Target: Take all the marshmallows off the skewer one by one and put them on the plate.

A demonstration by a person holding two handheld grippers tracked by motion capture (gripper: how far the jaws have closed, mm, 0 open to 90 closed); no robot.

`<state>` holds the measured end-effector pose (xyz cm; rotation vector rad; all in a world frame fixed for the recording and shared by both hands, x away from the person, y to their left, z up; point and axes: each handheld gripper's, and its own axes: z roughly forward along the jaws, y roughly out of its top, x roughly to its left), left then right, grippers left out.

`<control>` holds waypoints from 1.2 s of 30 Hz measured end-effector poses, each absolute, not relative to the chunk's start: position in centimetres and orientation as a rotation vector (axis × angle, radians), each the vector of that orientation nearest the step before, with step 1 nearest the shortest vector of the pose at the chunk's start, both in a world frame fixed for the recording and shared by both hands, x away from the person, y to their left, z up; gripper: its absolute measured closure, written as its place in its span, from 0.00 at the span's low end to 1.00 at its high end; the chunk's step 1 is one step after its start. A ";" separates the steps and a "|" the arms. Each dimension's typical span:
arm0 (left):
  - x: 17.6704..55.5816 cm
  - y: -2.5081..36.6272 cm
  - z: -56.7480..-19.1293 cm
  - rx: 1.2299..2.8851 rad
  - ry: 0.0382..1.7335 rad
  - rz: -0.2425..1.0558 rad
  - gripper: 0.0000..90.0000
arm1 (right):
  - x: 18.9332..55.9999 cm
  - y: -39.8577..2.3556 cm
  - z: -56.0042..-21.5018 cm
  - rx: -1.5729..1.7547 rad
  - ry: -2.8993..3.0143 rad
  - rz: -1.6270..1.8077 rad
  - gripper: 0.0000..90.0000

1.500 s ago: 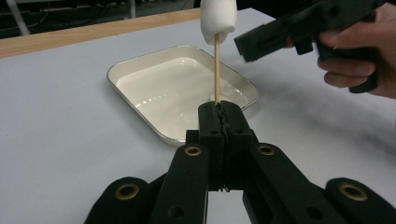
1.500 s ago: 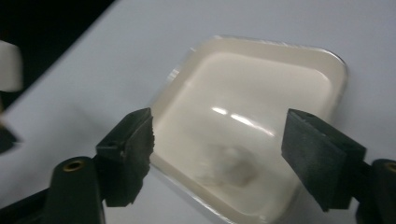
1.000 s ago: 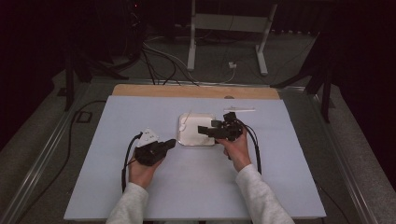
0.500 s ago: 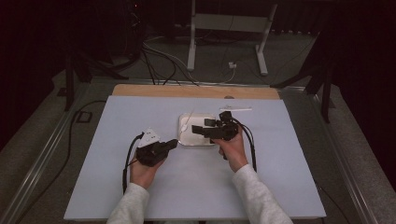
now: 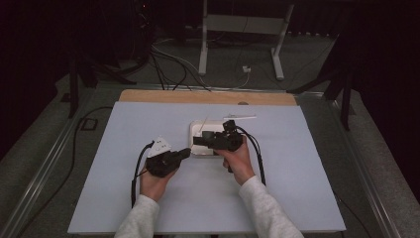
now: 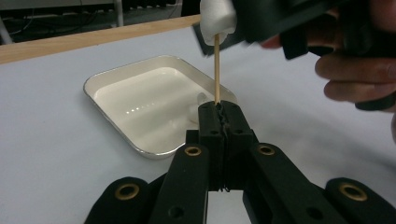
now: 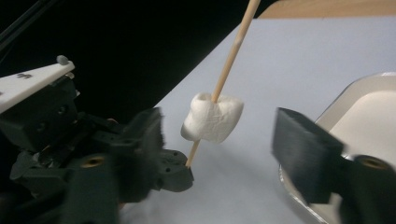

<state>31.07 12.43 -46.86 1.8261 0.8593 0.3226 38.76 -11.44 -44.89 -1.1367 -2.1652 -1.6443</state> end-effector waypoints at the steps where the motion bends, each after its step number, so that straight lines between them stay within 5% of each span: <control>1: 31.1 12.4 -46.8 1.824 0.858 0.319 1.00 | 38.7 -11.3 -45.0 -1.143 -2.159 -1.635 0.48; 12: 31.0 12.2 -46.9 1.819 0.842 0.312 1.00 | 38.5 -10.7 -45.2 -1.145 -2.091 -1.635 0.82; 36: 30.8 12.5 -47.2 1.831 0.778 0.335 1.00 | 38.9 -12.8 -43.4 -1.187 -2.051 -1.734 0.88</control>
